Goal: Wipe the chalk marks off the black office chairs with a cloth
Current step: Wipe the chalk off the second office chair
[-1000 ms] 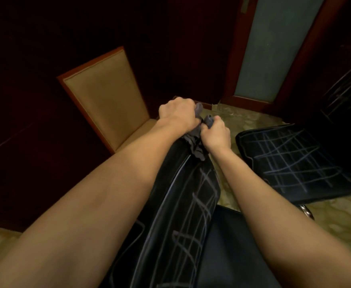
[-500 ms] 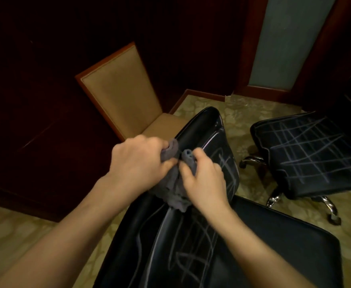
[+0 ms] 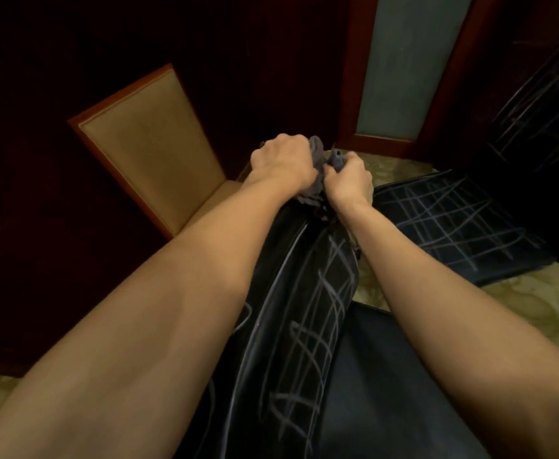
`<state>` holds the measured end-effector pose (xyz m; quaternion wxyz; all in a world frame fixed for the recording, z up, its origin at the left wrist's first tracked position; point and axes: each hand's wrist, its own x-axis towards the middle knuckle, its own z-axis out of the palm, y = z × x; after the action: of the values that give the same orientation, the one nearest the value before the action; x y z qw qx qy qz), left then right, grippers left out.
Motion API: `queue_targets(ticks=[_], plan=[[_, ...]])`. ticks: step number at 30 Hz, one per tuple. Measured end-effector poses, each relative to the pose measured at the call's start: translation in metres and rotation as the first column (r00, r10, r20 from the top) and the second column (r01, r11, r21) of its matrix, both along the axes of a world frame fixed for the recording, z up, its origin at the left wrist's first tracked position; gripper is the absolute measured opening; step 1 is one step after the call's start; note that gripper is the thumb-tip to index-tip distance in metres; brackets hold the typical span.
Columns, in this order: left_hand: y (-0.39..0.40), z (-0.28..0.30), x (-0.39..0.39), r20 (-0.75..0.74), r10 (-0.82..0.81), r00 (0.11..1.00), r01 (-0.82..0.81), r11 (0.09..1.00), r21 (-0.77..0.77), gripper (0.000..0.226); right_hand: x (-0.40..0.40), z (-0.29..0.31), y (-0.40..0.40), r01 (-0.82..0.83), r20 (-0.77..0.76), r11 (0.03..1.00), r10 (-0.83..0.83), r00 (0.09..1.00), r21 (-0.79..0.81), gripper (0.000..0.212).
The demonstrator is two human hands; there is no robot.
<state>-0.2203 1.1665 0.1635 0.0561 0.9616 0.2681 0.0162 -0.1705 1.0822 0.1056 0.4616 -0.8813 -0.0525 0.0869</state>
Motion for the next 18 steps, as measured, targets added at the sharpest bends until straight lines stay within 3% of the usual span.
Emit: queue_targets(ticks=[5,10,18], plan=[[0.007,0.013,-0.055,-0.118,-0.022,0.993,0.018,0.999,-0.030,0.049,-0.052,-0.003,-0.008,-0.089,0.033,0.996,0.090,0.995,-0.010,0.025],[-0.008,0.022,-0.145,-0.213,-0.018,0.977,0.012,1.000,-0.027,0.036,-0.130,-0.002,-0.024,-0.258,0.041,0.966,0.258,0.965,-0.006,0.020],[-0.048,0.033,-0.286,-0.289,0.102,0.952,-0.089,0.994,0.058,0.031,-0.253,-0.001,-0.067,-0.537,0.010,0.843,0.538,0.843,-0.027,0.020]])
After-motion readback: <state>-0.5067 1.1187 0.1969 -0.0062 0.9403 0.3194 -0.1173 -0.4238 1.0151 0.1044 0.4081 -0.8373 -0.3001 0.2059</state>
